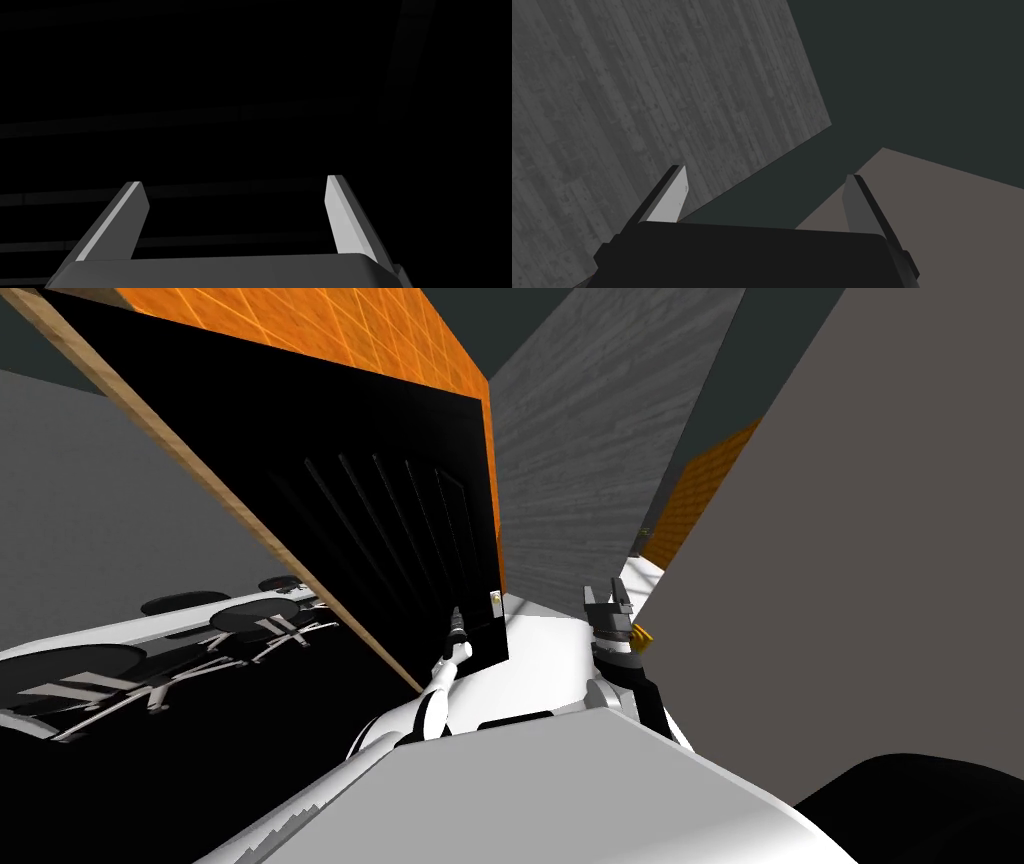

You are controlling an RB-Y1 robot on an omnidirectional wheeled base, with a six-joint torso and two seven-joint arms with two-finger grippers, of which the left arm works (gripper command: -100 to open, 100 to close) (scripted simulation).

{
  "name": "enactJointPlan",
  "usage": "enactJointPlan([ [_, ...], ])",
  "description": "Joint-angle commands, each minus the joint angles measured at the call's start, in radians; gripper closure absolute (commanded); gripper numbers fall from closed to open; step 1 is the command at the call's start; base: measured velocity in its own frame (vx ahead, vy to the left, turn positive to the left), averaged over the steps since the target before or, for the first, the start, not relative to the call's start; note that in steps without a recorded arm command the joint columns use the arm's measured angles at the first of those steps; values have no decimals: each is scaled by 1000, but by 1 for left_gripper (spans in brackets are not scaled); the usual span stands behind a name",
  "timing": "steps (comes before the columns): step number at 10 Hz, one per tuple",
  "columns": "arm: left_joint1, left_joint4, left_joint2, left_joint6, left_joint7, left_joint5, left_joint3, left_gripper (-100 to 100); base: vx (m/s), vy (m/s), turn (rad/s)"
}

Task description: Push the door open

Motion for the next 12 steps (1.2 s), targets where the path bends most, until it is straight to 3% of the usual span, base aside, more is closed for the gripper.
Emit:
enactJointPlan([
  [1,13,-28,-13,17,4,-3,-11,-100,-33,-48,100],
  [3,22,-39,-35,32,33,-12,-54,-100,-56,-112,173],
  [4,22,-39,-35,32,33,-12,-54,-100,-35,-119,53],
  [5,26,-44,-50,40,47,-17,-75,-100,-22,-169,54],
  [9,31,-50,-69,48,61,-22,-97,-100,-28,-216,-21],
  [12,32,-50,-72,49,63,-22,-100,-100,13,-57,-44],
])
